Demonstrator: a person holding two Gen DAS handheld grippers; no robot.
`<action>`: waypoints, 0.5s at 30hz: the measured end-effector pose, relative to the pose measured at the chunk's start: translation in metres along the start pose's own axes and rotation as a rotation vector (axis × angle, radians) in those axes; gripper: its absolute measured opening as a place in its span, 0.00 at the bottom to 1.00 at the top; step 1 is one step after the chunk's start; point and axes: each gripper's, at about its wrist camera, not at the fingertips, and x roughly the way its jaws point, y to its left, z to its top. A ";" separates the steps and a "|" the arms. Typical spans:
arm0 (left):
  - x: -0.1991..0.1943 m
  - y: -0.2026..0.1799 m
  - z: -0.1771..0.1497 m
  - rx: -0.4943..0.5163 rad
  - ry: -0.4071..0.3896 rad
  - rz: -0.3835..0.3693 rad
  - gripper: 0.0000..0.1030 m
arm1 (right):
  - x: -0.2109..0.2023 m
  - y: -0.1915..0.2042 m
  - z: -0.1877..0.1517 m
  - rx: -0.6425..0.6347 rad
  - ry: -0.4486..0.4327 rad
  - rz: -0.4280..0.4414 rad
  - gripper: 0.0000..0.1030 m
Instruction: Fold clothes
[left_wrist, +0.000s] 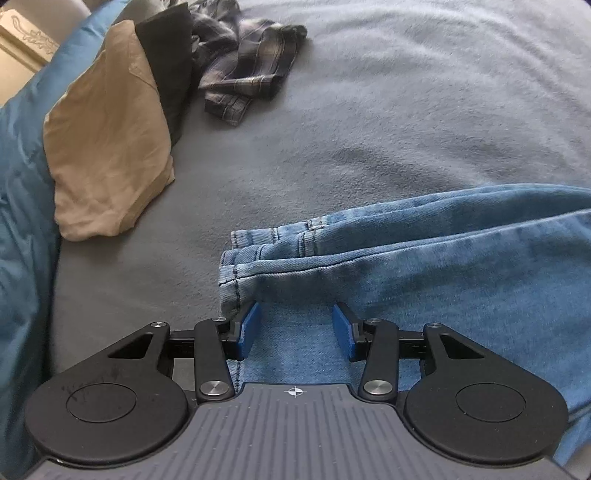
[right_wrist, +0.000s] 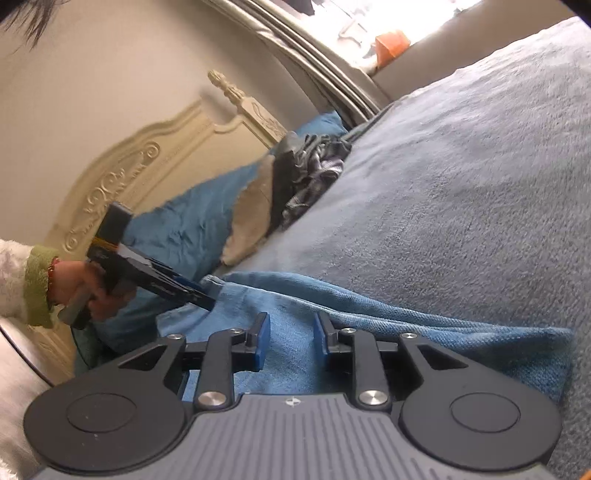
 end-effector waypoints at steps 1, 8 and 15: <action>0.002 -0.002 0.001 0.004 0.005 0.006 0.42 | 0.000 0.000 -0.001 -0.001 -0.004 0.003 0.26; 0.005 0.006 -0.004 -0.017 -0.025 -0.042 0.42 | -0.002 0.002 -0.003 -0.014 -0.019 0.006 0.26; 0.004 0.032 -0.035 -0.148 -0.149 -0.153 0.43 | 0.003 0.010 0.001 -0.013 0.020 -0.038 0.26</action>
